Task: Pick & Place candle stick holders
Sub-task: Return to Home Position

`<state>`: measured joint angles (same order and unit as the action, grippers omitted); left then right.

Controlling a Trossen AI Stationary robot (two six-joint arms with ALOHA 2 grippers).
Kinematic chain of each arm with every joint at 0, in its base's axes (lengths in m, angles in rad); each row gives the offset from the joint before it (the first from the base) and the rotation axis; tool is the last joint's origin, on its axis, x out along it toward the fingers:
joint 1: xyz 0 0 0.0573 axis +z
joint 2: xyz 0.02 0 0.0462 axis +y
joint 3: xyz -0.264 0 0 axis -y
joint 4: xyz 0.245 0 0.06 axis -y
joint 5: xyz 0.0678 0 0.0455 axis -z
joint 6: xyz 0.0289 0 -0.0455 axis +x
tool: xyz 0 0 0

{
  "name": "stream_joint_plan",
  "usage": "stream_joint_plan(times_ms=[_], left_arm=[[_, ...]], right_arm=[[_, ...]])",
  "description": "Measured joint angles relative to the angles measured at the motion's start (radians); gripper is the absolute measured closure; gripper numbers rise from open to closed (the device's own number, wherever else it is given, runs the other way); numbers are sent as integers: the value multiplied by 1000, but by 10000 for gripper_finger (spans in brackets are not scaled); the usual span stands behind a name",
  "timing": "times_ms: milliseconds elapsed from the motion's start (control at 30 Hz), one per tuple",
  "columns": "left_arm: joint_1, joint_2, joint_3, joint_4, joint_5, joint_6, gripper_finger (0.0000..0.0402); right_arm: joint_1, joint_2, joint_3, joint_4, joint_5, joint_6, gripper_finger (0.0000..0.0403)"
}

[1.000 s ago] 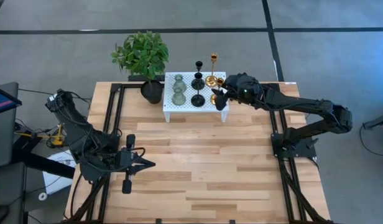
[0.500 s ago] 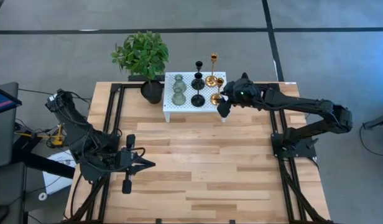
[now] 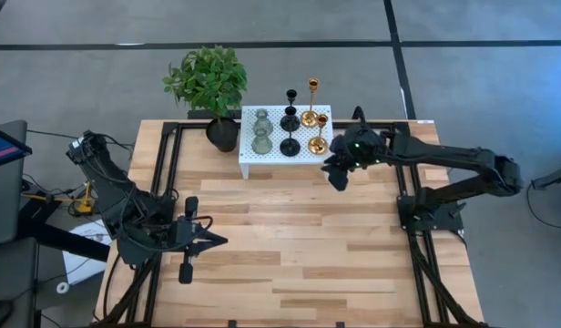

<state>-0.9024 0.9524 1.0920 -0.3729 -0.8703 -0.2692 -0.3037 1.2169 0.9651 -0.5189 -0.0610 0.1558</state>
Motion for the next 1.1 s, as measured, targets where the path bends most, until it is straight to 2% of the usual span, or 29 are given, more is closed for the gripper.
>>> stream_joint_plan(times_ms=[200, 267, 400, 500, 667, 800, 933, 1100], left_arm=[[0, 0, 0, 0, 3, 2, 397], [0, -2, 0, 0, 3, 18, 396], [1, -7, 0, 40, 23, 151, 396], [12, -21, 0, 92, 83, 251, 398], [95, -23, 0, 185, 224, 360, 397], [176, -18, 0, 218, 319, 388, 398], [241, -3, 0, 217, 325, 387, 396], [253, -2, 0, 219, 326, 385, 397]], right_arm=[[83, -90, -1, -14, -28, 18, 373], [112, -129, -1, -20, -28, 18, 395], [156, -221, -1, -27, -28, 19, 395], [185, -293, -1, -21, -23, 18, 401], [234, -413, -1, -17, -20, 19, 402], [278, -493, -1, -9, 4, 19, 402], [342, -555, -1, 3, 87, 3, 402], [433, -613, -1, -14, 179, -9, 402]])
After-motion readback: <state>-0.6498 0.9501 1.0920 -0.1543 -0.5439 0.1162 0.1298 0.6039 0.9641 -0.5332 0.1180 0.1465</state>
